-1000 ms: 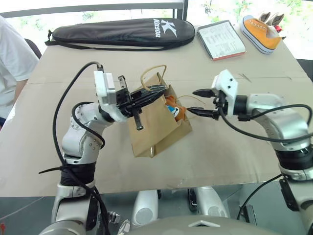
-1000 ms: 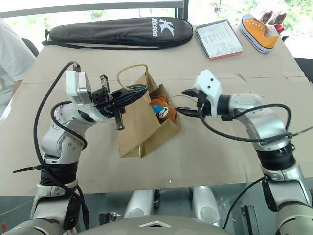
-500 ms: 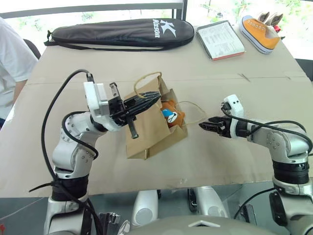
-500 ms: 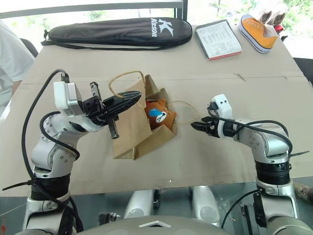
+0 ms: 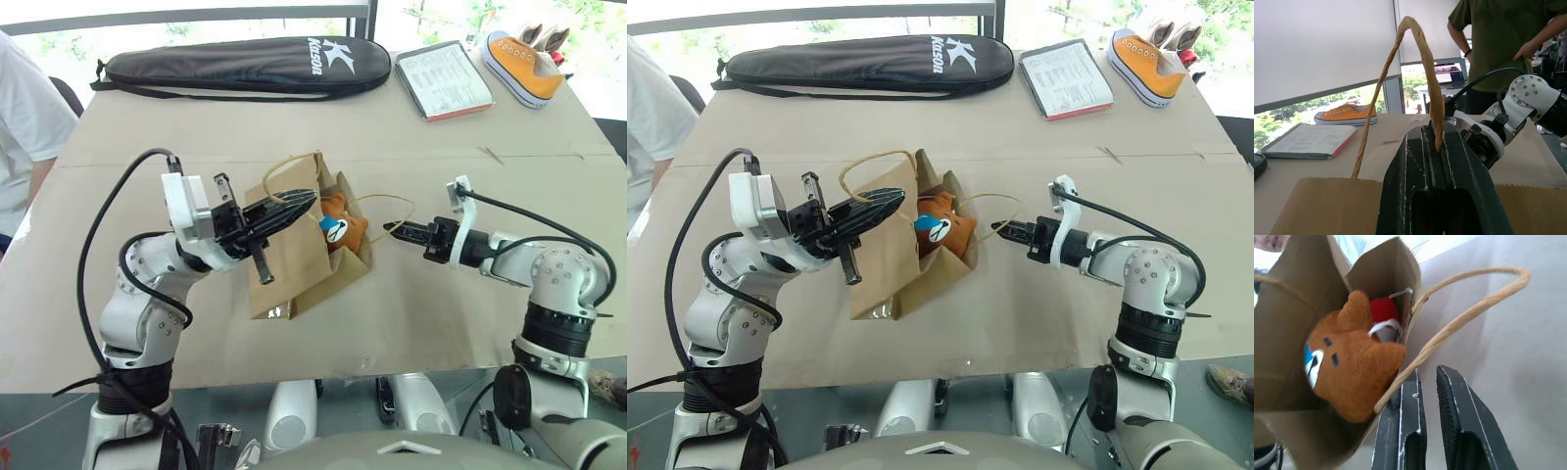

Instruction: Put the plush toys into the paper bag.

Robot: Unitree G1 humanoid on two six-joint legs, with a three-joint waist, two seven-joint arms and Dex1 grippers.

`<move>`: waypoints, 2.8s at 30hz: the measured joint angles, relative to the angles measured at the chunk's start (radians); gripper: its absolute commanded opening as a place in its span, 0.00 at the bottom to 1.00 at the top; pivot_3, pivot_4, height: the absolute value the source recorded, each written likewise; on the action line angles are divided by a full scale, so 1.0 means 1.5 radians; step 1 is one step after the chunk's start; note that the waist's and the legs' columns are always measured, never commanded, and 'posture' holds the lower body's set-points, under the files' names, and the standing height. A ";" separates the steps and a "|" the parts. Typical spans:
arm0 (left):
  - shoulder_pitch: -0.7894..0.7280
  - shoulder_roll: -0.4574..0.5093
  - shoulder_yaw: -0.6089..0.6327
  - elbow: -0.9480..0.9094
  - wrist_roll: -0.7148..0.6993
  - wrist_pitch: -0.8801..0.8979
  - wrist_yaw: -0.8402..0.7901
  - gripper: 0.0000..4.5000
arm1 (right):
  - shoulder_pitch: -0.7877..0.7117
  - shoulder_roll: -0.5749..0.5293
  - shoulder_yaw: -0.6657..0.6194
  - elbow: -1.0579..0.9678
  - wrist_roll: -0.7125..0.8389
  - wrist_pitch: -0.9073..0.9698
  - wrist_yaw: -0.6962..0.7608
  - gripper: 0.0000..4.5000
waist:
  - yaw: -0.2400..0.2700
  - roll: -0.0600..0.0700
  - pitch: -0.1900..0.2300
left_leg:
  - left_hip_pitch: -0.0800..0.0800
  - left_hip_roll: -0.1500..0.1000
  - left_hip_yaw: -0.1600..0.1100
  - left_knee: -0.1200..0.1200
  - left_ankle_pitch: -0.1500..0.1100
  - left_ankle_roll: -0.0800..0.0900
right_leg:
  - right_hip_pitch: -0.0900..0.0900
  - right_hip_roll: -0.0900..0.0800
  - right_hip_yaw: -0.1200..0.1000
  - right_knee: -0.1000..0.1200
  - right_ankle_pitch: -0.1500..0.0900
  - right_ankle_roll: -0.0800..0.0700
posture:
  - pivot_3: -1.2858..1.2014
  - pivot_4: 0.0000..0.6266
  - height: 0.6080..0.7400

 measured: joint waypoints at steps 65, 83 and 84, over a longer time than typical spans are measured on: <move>-0.005 0.006 -0.010 -0.039 -0.001 0.031 0.054 0.00 | 0.096 0.047 -0.006 -0.012 0.249 -0.075 -0.198 0.06 | -0.002 0.000 0.000 | 0.000 0.000 0.000 0.000 0.000 0.000 | 0.000 0.001 0.001 0.000 0.000 0.000 | 0.52 0.24 1.00; 0.008 0.006 -0.007 -0.039 -0.006 0.023 0.039 0.00 | 0.091 0.056 0.045 0.043 0.220 -0.159 -0.239 0.02 | -0.003 0.000 0.000 | 0.000 0.000 0.000 0.000 0.000 0.000 | 0.000 0.001 0.001 0.000 0.000 0.000 | 0.52 0.24 1.00; 0.009 0.006 -0.007 -0.039 -0.006 0.022 0.038 0.00 | 0.091 0.055 0.045 0.043 0.221 -0.159 -0.239 0.02 | -0.003 0.000 0.000 | 0.000 0.000 0.000 0.000 0.000 0.000 | 0.000 0.001 0.001 0.000 0.000 0.000 | 0.52 0.24 1.00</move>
